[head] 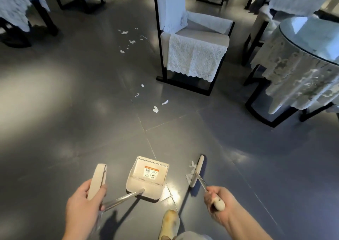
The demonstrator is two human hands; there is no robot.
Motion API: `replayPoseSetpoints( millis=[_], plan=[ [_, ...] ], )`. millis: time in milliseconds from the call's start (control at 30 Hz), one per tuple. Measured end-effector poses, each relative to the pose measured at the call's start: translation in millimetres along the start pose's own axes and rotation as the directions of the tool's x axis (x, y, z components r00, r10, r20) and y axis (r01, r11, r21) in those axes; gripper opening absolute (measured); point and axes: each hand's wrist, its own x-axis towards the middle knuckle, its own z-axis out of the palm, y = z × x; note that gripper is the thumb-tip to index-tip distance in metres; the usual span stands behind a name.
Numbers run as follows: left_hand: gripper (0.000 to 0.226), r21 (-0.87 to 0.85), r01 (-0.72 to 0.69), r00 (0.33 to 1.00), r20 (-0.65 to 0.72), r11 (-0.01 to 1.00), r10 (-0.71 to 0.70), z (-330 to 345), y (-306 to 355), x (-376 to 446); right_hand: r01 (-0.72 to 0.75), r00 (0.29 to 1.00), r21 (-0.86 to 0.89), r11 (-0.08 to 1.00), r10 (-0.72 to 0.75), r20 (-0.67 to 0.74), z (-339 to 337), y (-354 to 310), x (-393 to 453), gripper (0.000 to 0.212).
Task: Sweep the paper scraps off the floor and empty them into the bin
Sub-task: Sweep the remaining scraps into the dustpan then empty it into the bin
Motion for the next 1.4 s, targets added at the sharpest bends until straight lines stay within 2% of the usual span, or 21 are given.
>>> replayPoseSetpoints(
  millis=[100,167,300,500,633,733,867,967,1100,1267,1400],
  plan=[
    [0.025,-0.013,-0.04,0.999,0.029,0.999,0.04,-6.6,17.7,37.3,0.025,1.0,0.071,0.997,-0.026,0.01,48.8,-15.6,0.3,0.022],
    [0.028,-0.01,-0.043,0.998,0.04,0.999,0.044,-9.7,26.3,54.4,0.065,0.997,0.073,0.995,-0.062,-0.039,77.6,-27.9,-0.1,0.024],
    [0.035,-0.059,-0.044,0.999,-0.008,0.997,0.043,-17.6,38.2,99.4,0.062,0.997,0.124,0.99,-0.056,-0.051,125.9,-46.2,9.4,0.025],
    [0.017,-0.072,-0.031,0.999,0.039,0.997,0.034,-28.9,61.6,212.3,0.12,0.993,0.168,0.978,-0.117,-0.025,212.2,-38.5,37.7,0.027],
    [0.019,-0.038,-0.022,0.994,0.106,0.999,0.026,-42.9,83.3,280.2,0.136,0.991,0.175,0.975,-0.133,-0.031,273.3,-26.6,51.6,0.03],
    [0.02,-0.062,0.004,0.99,0.139,0.998,0.005,-51.8,101.9,332.1,0.181,0.983,0.118,0.976,-0.177,-0.046,333.4,-19.2,68.6,0.036],
    [0.015,-0.003,-0.071,0.986,0.15,0.997,0.071,-57.6,129.5,387.3,0.154,0.988,0.066,0.986,-0.154,-0.009,395.4,-20.2,89.2,0.05],
    [0.013,-0.022,-0.057,0.988,0.14,0.998,0.059,-53.3,142.3,429.2,0.112,0.994,0.077,0.991,-0.112,0.004,422.9,-33.1,117.7,0.053],
    [0.016,-0.028,-0.083,0.989,0.123,0.996,0.085,-42.6,151.8,480.6,0.087,0.996,0.141,0.986,-0.091,0.021,464.6,-62.5,150.7,0.032],
    [0.023,-0.036,-0.084,0.994,0.07,0.996,0.086,-24.7,177.1,540.1,0.067,0.994,0.204,0.977,-0.084,0.073,513.2,-107.9,179.9,0.028],
    [0.007,0.046,-0.152,0.984,0.097,0.987,0.147,-13.9,204.9,595.4,0.087,0.992,0.199,0.976,-0.104,0.073,561.5,-144.6,203.2,0.021]
  ],
)
